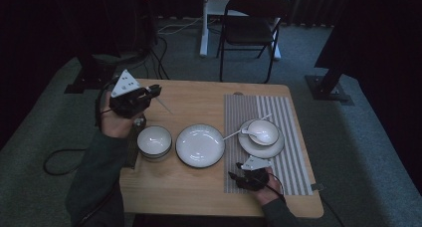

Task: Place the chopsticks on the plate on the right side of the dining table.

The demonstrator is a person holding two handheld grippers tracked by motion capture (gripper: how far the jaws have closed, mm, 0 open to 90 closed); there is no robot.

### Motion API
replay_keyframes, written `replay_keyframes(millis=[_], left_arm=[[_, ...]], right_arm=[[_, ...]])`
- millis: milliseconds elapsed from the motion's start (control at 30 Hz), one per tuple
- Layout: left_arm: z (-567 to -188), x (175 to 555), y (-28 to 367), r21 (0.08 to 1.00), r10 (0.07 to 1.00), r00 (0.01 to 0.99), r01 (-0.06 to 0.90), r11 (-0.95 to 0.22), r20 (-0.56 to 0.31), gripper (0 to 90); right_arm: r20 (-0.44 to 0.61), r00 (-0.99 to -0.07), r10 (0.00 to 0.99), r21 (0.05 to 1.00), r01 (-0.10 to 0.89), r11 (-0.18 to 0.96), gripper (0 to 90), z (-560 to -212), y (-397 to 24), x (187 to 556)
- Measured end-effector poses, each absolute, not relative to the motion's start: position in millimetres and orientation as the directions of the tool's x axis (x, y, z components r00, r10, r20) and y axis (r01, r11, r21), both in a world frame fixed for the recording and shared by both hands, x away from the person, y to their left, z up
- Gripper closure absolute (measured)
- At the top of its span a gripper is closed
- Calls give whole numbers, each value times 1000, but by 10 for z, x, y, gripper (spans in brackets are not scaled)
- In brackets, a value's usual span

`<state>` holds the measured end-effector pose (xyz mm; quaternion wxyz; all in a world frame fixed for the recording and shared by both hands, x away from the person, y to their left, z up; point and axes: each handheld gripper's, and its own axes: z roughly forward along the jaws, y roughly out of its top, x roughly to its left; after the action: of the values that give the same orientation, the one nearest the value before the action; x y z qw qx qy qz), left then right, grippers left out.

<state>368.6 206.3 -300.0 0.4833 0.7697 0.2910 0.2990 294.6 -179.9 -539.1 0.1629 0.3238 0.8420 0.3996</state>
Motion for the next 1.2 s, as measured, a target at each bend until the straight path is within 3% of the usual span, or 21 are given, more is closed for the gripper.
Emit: replay_keyframes(millis=[600,1200], left_arm=[[-3137,3670,1713,909,661,737,167,-381,142,839],[-3246,3576,1300,906,536,840,158,-393,87,839]], right_arm=[[-10,-717,697,791,421,444,534,-5350,-1790,2962],[-52,-718,694,816,371,444,651,-5179,-1691,3026]])
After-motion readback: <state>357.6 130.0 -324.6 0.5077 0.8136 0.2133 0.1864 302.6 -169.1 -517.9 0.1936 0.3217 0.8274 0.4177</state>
